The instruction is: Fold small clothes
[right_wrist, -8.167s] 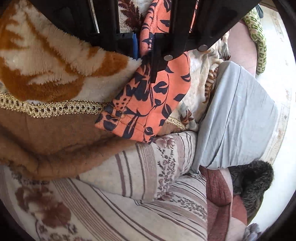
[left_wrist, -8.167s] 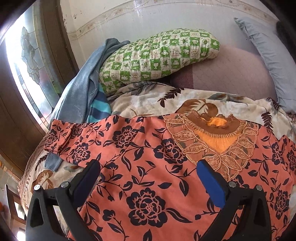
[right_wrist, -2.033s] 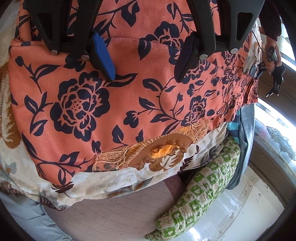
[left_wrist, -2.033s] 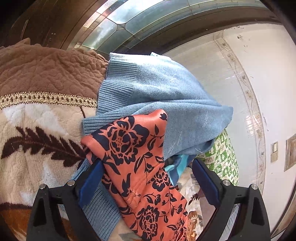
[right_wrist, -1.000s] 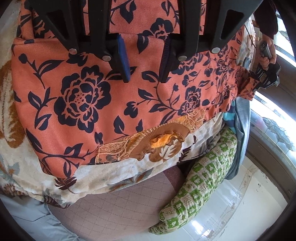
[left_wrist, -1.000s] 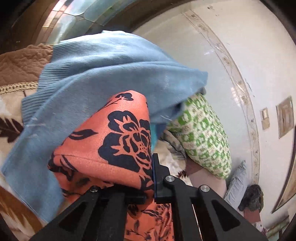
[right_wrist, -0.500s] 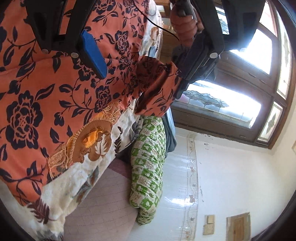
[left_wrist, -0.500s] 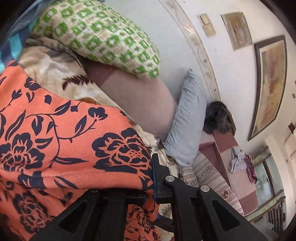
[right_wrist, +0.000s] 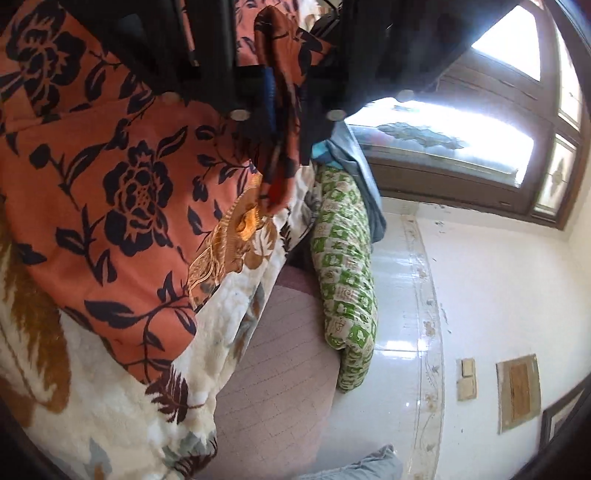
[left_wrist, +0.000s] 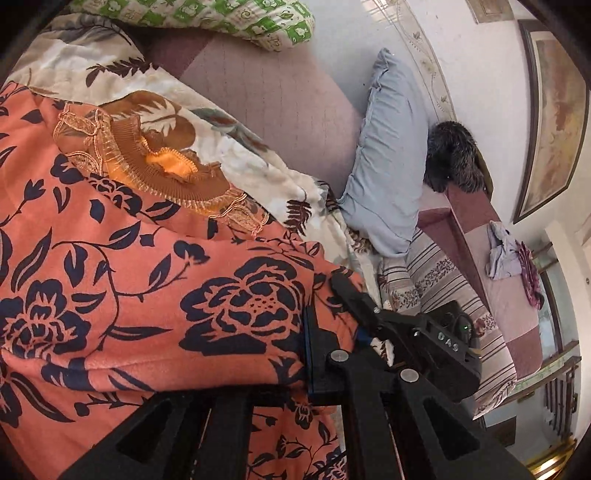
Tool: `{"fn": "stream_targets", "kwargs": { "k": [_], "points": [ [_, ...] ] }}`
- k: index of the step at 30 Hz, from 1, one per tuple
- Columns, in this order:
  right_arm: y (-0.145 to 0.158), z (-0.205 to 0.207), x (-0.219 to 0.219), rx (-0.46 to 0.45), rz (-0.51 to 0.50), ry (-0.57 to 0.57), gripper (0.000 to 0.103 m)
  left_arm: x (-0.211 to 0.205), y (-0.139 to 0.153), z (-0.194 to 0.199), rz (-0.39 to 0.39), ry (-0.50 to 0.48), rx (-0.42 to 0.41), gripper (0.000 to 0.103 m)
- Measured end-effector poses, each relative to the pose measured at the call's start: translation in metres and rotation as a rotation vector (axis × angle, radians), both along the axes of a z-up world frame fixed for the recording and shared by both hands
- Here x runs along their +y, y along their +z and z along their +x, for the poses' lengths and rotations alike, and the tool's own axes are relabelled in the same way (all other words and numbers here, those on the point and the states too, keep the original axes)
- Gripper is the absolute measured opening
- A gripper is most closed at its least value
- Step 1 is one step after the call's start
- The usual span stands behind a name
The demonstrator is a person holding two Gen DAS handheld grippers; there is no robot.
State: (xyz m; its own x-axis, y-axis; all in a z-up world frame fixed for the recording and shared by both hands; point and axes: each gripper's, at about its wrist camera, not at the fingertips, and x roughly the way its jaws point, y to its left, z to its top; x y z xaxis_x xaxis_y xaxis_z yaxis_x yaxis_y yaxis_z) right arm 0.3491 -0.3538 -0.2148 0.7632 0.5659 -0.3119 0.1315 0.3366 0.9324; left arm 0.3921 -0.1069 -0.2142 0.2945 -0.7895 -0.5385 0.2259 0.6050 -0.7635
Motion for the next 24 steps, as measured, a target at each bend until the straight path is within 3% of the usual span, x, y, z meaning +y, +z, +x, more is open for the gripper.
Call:
{"fn": "stream_targets", "kwargs": {
  "k": [3,4,5,8,11,14,17,20,24],
  "points": [
    [0.015,0.0,-0.005,-0.002,-0.156,-0.04,0.006,-0.003,-0.011,-0.002,0.05,-0.071,0.07,0.03],
    [0.017,0.001,-0.01,0.002,-0.2,-0.049,0.006,-0.003,-0.015,-0.004,0.094,-0.087,0.094,0.05],
    [0.017,0.002,-0.014,0.012,-0.231,-0.066,0.006,-0.002,-0.018,-0.005,0.133,-0.101,0.116,0.062],
    [0.015,0.004,-0.034,0.04,-0.303,-0.128,0.006,0.009,-0.017,-0.01,0.157,-0.141,0.122,0.062],
    [0.015,0.01,-0.044,0.052,-0.377,-0.139,0.006,0.032,-0.004,-0.008,0.186,-0.136,0.073,0.062],
    [0.011,0.012,-0.049,0.112,-0.483,-0.179,0.006,0.069,0.009,0.006,0.297,-0.022,-0.015,0.062],
    [-0.001,0.014,-0.055,0.186,-0.512,-0.196,0.009,0.113,0.011,0.024,0.416,0.137,-0.056,0.062],
    [-0.008,0.019,-0.055,0.261,-0.558,-0.161,0.011,0.15,-0.002,0.04,0.479,0.24,-0.015,0.062],
    [0.012,0.001,-0.07,0.207,-0.528,-0.268,0.011,0.173,-0.022,0.049,0.499,0.291,0.06,0.062]
  ]
}}
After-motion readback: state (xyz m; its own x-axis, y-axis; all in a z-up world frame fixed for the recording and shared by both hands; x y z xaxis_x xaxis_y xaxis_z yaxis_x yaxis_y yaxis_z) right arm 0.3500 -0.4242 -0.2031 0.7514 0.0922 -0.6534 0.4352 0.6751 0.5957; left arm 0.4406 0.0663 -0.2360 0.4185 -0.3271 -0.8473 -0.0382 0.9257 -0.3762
